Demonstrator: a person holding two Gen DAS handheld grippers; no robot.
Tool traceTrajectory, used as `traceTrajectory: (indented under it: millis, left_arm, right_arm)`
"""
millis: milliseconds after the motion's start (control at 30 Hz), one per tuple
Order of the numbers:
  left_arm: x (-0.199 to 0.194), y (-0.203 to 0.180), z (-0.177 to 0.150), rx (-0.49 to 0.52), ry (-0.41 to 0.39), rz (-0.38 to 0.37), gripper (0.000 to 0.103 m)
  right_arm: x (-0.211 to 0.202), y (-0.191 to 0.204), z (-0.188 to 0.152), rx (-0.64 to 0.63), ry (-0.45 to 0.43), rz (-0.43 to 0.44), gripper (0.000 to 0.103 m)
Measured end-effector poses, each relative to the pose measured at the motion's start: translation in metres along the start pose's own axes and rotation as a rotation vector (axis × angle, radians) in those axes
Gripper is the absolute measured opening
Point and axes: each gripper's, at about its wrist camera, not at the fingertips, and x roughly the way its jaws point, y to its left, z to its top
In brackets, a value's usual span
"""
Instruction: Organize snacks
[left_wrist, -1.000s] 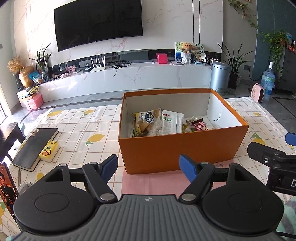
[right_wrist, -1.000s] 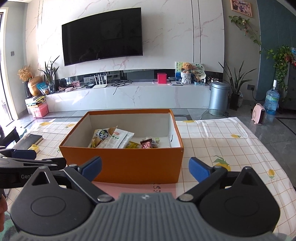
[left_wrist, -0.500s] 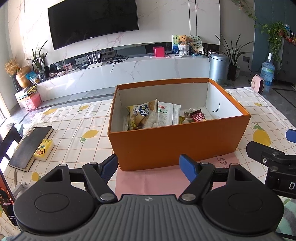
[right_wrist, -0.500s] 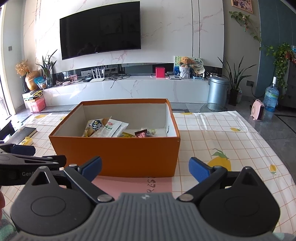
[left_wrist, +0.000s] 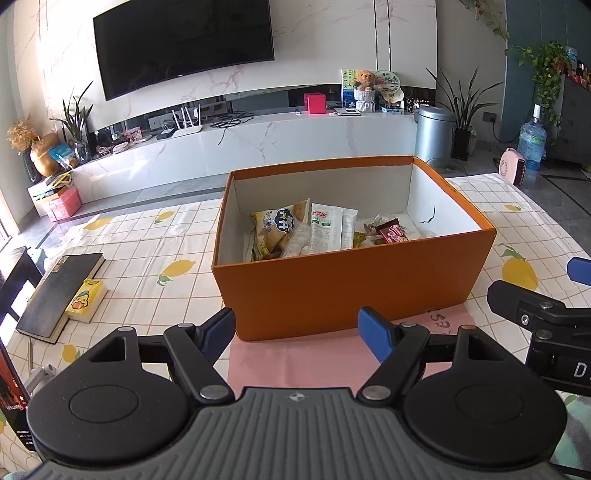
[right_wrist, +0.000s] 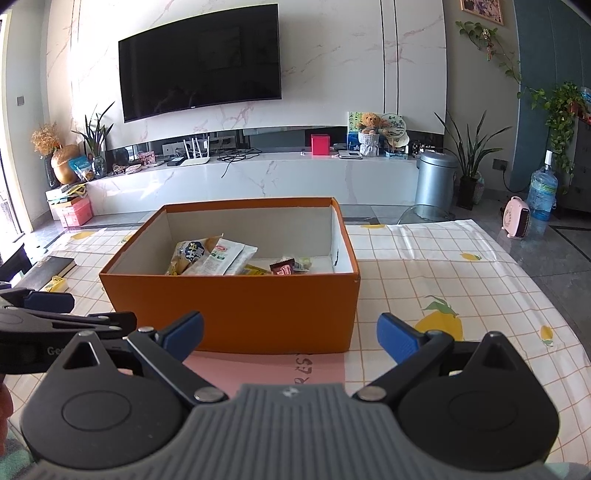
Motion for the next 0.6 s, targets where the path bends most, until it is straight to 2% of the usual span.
traceTrajectory:
  millis: [600]
  left_arm:
    - [-0.0037,0.0009,0.0040,-0.003,-0.011,-0.001,0.089]
  right_arm:
    - [-0.0017,0.0015,-0.0003,-0.006,-0.005,0.009,0.097]
